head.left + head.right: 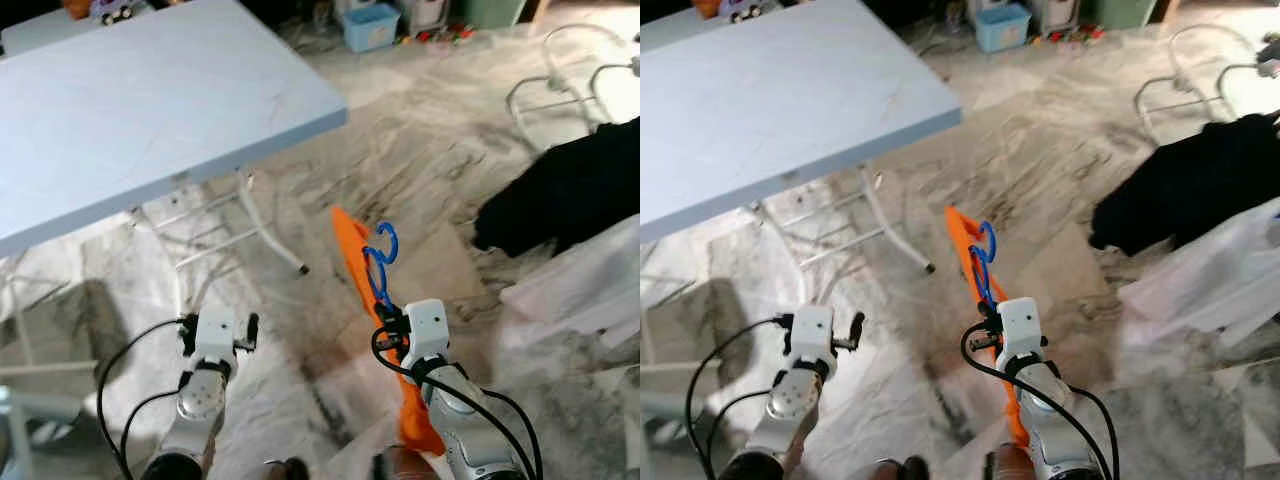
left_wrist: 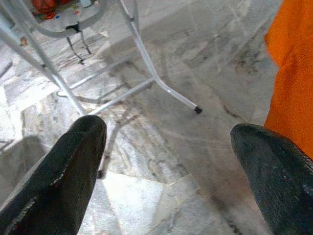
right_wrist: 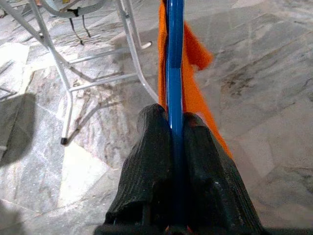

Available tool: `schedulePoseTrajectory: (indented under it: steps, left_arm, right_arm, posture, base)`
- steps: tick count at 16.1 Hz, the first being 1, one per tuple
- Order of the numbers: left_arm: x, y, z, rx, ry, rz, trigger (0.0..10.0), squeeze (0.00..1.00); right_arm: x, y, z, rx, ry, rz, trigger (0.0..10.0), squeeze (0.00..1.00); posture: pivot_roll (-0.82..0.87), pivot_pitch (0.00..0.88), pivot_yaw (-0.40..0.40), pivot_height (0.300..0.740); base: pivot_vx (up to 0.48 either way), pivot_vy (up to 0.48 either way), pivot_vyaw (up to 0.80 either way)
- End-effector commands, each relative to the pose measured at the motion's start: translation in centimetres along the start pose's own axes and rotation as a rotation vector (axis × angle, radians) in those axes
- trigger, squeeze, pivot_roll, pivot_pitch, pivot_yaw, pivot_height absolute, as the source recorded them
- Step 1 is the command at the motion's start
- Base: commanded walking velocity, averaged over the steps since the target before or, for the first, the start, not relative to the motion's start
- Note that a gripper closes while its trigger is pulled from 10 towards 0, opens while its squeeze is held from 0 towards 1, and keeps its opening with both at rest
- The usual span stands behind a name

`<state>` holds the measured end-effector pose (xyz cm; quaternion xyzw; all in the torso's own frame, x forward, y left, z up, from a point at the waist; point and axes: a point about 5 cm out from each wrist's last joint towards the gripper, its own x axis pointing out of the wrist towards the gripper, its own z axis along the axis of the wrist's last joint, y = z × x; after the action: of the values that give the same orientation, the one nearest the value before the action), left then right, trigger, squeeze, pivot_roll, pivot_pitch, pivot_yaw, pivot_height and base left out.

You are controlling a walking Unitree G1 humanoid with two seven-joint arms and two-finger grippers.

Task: Hang hanger

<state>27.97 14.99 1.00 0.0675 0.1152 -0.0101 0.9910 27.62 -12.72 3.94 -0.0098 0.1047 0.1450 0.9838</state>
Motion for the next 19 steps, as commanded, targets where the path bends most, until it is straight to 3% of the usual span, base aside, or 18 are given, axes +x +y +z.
schedulePoseTrajectory:
  steps: [1, 4, 9, 19]
  left_arm:
    - [-0.16, -0.46, -0.26, 0.004, 0.011, -0.016, 10.0, 0.00]
    - [-0.15, -0.47, -0.29, 0.009, 0.014, -0.021, 10.0, 0.00]
    - [-0.13, -0.44, -0.14, 0.026, -0.003, -0.033, 10.0, 0.00]
    - [-0.15, -0.71, -0.11, 0.033, -0.007, -0.076, 10.0, 0.00]
  right_arm:
    - [-0.10, -0.34, 0.38, -0.005, -0.020, -0.009, 10.0, 0.00]
    - [-0.13, -0.36, 0.35, -0.005, -0.019, -0.012, 10.0, 0.00]
    - [-0.02, -0.33, 0.64, -0.031, -0.034, 0.006, 10.0, 0.00]
    - [0.08, -0.03, 0.88, -0.037, -0.051, 0.028, 10.0, 0.00]
  posture:
    - [-0.25, 0.172, 0.077, 0.740]
    - [-0.25, 0.172, 0.076, 0.740]
    - [-0.24, 0.168, 0.078, 0.740]
    - [-0.24, 0.176, 0.085, 0.740]
  base:
    - [0.000, 0.476, 0.00]
    - [0.000, 0.476, 0.00]
    - [0.000, 0.000, 0.00]
    - [0.000, 0.000, 0.75]
